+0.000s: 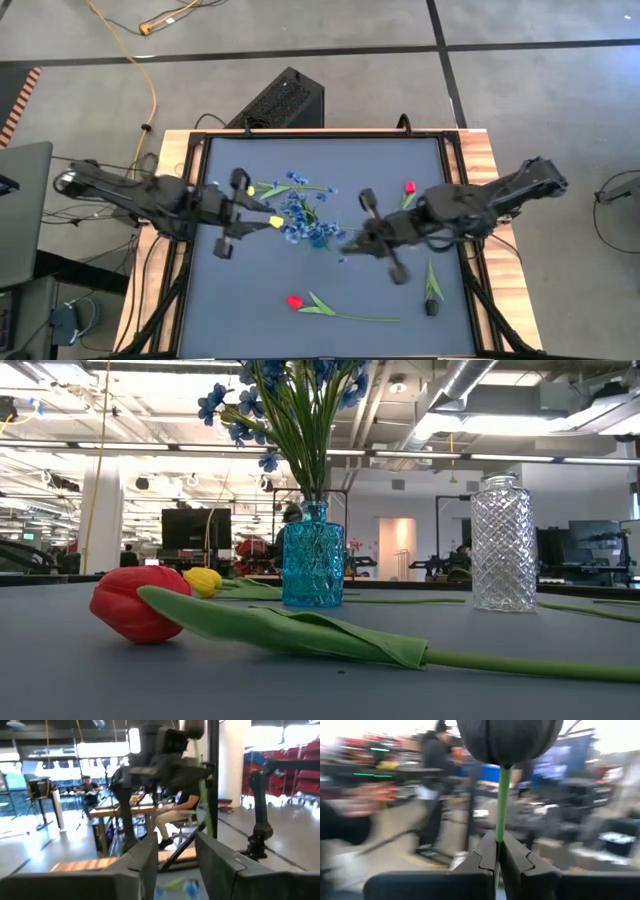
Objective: Sort flowers into vase by color
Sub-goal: Put the top black flower into the blue vase
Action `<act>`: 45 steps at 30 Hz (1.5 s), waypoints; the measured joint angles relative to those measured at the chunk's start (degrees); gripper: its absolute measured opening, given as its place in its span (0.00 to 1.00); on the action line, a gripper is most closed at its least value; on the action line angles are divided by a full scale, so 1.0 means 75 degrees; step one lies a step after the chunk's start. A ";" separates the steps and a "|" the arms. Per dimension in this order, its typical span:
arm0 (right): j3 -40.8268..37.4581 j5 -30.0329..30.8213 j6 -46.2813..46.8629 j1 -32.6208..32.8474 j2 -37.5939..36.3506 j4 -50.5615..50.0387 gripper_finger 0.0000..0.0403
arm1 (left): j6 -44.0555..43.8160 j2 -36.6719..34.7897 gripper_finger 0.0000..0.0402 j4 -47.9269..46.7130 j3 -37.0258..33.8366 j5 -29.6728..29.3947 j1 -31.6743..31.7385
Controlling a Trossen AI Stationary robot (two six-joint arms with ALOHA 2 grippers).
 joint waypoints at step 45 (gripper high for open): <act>-0.4412 0.2028 0.0774 -0.1541 -0.1913 0.2395 0.08 | -0.3483 0.0289 0.34 0.2912 -0.5572 -0.1811 0.0006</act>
